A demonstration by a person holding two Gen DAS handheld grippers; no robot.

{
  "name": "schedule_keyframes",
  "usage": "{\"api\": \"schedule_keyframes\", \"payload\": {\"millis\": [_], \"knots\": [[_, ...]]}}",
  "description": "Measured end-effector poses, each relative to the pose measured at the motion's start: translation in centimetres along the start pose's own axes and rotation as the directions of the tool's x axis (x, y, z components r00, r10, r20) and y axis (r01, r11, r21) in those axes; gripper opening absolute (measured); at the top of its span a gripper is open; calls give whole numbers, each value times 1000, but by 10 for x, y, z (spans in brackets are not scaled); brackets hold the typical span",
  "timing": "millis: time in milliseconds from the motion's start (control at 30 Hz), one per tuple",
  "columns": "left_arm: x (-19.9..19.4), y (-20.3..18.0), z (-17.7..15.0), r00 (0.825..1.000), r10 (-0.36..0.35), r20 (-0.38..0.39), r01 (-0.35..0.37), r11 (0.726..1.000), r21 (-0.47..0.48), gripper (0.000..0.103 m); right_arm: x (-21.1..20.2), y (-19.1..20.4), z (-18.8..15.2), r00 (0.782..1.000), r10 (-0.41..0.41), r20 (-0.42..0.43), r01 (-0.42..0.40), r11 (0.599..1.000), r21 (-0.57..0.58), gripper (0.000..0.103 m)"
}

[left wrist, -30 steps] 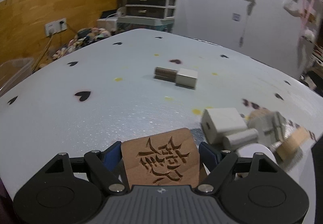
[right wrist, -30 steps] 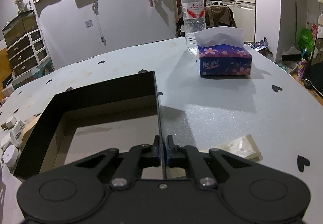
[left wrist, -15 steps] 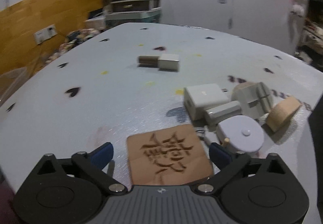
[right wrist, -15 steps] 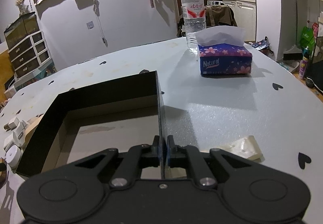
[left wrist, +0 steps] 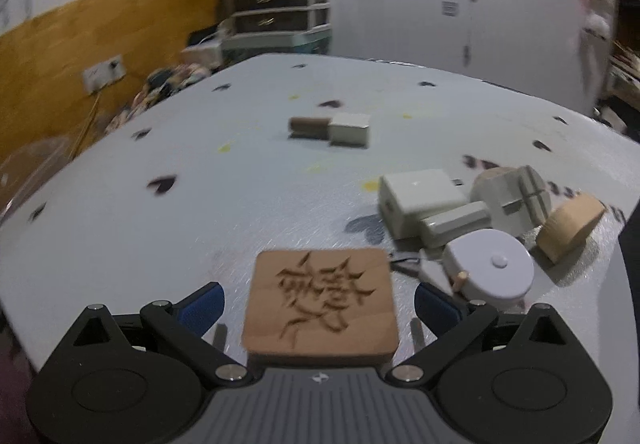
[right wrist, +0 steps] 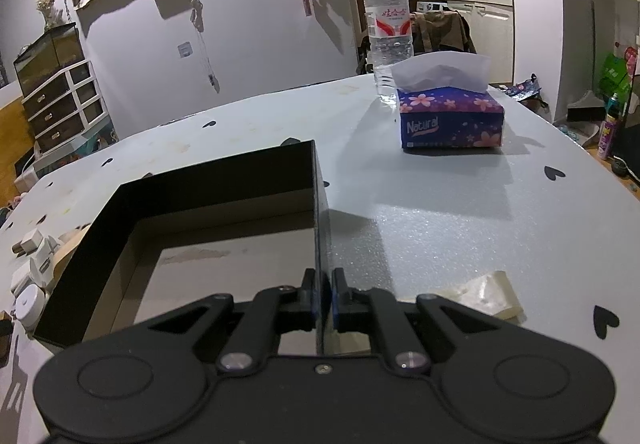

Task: Organize rigid objects
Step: 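Lift the carved wooden block with the left tool toward the black box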

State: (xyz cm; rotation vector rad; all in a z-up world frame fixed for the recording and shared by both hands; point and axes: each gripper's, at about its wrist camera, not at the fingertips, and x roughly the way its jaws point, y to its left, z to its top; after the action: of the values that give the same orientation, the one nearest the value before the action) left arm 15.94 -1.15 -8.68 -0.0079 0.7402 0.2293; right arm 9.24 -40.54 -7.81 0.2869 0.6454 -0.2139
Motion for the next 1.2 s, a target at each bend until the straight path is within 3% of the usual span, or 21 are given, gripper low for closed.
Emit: {"api": "schedule_keyframes", "payload": {"millis": [33,67,133,267,400,567,700,900,1067,1200], "knots": [[3,-2,1,1000,-6,-1,6,1000,13,94,0,0,0,1000,-1,0,1,1000,0,8],[5,-2,2,1000,-16,-7,16,1000,17,83,0,0,0,1000,-1,0,1,1000,1,8],[8,0,3,999,-29,-18,29,1000,3,76,0,0,0,1000,-1,0,1,1000,1,8],[4,3,6,997,-66,-29,66,998,5,76,0,0,0,1000,-3,-2,3,1000,-3,7],[-12,4,20,994,-111,19,111,994,-1,76,0,2,1,1000,-11,-7,11,1000,-9,7],[-39,-20,51,966,-239,101,235,971,54,76,1,5,2,999,-29,-13,29,999,-19,6],[-54,-57,70,912,-395,111,384,917,109,76,1,8,3,999,-43,-14,43,999,-25,5],[-58,-123,85,792,-610,0,607,788,106,76,2,10,4,998,-58,-19,57,998,-36,5],[-59,-179,84,688,-717,-115,725,685,70,76,3,11,5,998,-60,-28,59,997,-48,5],[-54,-220,75,633,-749,-197,768,639,38,76,3,11,6,998,-58,-34,56,997,-57,5]]}}
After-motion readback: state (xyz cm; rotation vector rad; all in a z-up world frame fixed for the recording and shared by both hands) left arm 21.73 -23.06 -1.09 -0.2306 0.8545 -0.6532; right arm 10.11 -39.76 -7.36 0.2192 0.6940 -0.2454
